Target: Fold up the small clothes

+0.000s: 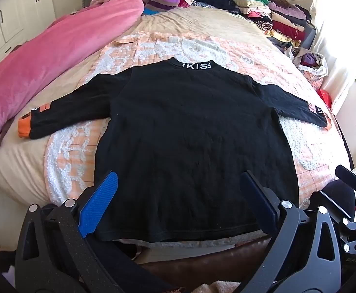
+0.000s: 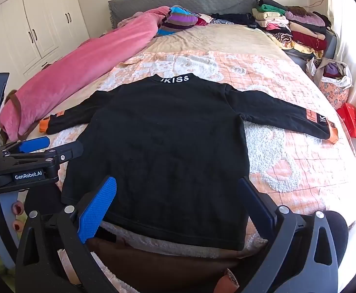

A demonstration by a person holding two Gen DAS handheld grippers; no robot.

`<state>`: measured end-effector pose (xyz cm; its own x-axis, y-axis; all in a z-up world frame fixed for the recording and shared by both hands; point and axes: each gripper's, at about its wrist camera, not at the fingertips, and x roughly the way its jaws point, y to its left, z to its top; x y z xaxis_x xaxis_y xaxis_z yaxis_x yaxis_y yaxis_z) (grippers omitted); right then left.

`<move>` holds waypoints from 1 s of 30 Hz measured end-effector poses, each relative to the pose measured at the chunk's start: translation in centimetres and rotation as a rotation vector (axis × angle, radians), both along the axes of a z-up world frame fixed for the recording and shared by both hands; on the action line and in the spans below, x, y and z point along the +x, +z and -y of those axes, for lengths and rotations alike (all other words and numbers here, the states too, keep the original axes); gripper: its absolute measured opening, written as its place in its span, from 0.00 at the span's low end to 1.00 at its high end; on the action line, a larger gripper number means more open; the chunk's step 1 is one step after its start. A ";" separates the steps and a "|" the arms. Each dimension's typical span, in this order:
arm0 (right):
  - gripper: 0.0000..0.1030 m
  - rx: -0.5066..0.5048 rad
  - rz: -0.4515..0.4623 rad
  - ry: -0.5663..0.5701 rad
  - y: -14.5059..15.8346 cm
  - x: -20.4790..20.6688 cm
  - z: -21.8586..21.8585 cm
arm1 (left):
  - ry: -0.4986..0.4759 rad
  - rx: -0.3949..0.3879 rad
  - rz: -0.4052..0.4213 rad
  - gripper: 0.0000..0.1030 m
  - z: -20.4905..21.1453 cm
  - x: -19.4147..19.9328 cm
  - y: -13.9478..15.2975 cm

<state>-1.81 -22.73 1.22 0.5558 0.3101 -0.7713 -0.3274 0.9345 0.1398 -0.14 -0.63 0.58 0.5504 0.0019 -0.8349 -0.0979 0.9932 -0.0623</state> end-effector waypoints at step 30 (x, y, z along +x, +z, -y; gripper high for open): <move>0.96 0.000 0.008 0.000 0.1 0.1 -0.1 | 0.000 0.004 -0.002 0.91 0.0 0.1 0.0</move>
<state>-1.67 -22.61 1.34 0.5624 0.3099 -0.7666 -0.3283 0.9346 0.1369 0.00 -0.65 0.53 0.5487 0.0053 -0.8360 -0.0985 0.9934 -0.0584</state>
